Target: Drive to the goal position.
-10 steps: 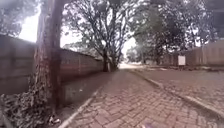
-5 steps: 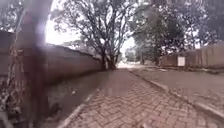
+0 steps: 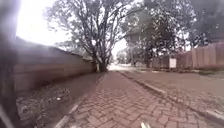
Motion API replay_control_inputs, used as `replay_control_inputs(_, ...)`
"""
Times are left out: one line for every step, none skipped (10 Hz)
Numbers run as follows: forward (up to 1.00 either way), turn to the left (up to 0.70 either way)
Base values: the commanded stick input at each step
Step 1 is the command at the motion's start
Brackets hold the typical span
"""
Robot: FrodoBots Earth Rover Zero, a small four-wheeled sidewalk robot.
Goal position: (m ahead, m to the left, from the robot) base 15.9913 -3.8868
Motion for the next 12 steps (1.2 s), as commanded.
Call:
replay_control_inputs(0.70,0.07)
replay_control_inputs(0.70,0.06)
replay_control_inputs(0.70,0.04)
replay_control_inputs(0.70,0.00)
replay_control_inputs(0.70,0.00)
replay_control_inputs(0.70,0.00)
replay_control_inputs(0.70,0.00)
replay_control_inputs(0.70,0.00)
replay_control_inputs(0.70,0.00)
replay_control_inputs(0.70,0.00)
replay_control_inputs(0.70,0.00)
replay_control_inputs(0.70,0.00)
